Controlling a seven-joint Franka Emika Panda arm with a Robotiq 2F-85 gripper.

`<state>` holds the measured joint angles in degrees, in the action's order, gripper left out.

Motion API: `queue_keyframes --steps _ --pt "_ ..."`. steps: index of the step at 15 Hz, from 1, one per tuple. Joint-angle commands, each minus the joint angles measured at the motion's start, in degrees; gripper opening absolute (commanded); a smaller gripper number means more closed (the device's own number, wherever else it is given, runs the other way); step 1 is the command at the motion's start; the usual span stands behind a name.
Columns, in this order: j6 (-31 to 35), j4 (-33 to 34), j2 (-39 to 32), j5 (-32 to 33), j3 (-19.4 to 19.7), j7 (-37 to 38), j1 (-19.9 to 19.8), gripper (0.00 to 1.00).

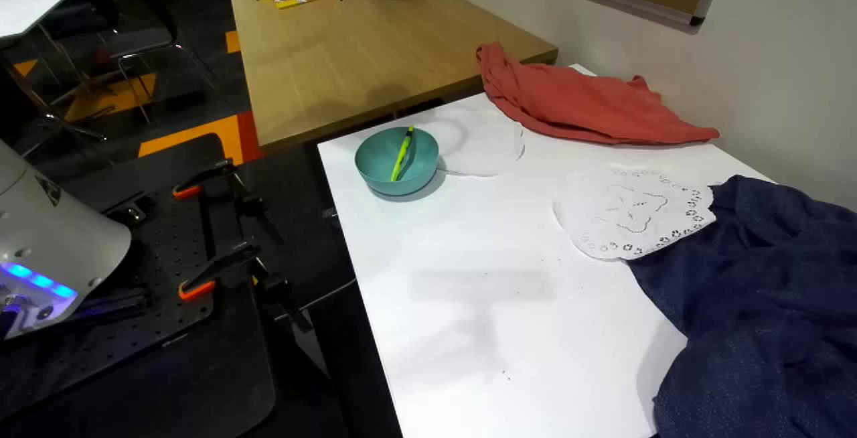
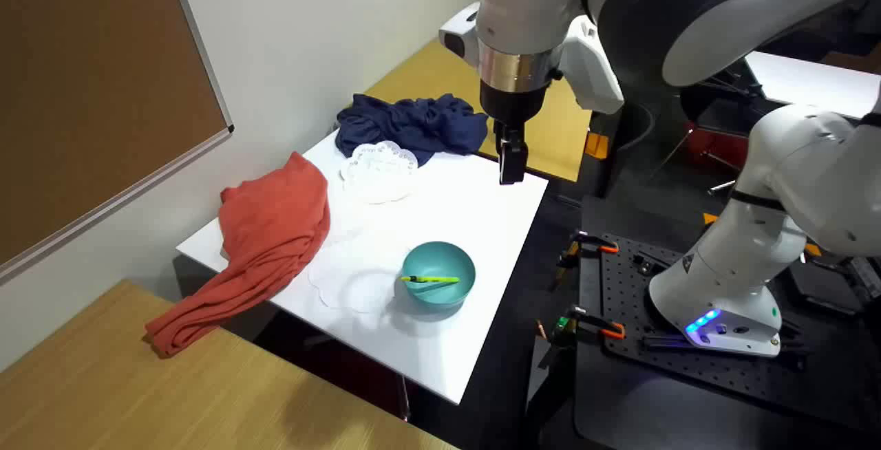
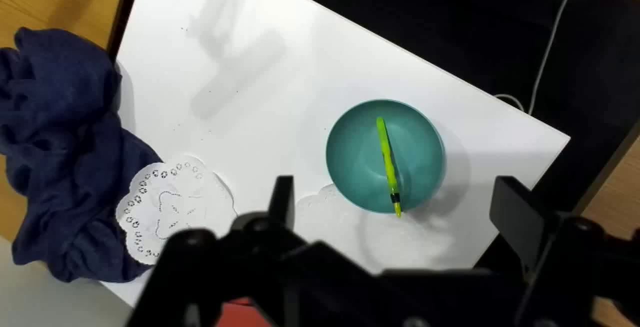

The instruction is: Take the pen out of the bowl and put it on the table

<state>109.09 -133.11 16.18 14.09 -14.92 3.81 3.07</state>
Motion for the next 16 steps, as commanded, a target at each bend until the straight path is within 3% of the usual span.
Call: queue_keyframes --steps 1,8,16 --pt "-0.2 0.1 -0.2 0.5 1.7 0.4 1.9 1.0" --pt "1.3 0.1 -1.1 0.2 2.0 -0.5 2.0 1.0" --pt "15.7 -3.4 -7.1 -1.1 5.1 -3.4 2.8 1.0"
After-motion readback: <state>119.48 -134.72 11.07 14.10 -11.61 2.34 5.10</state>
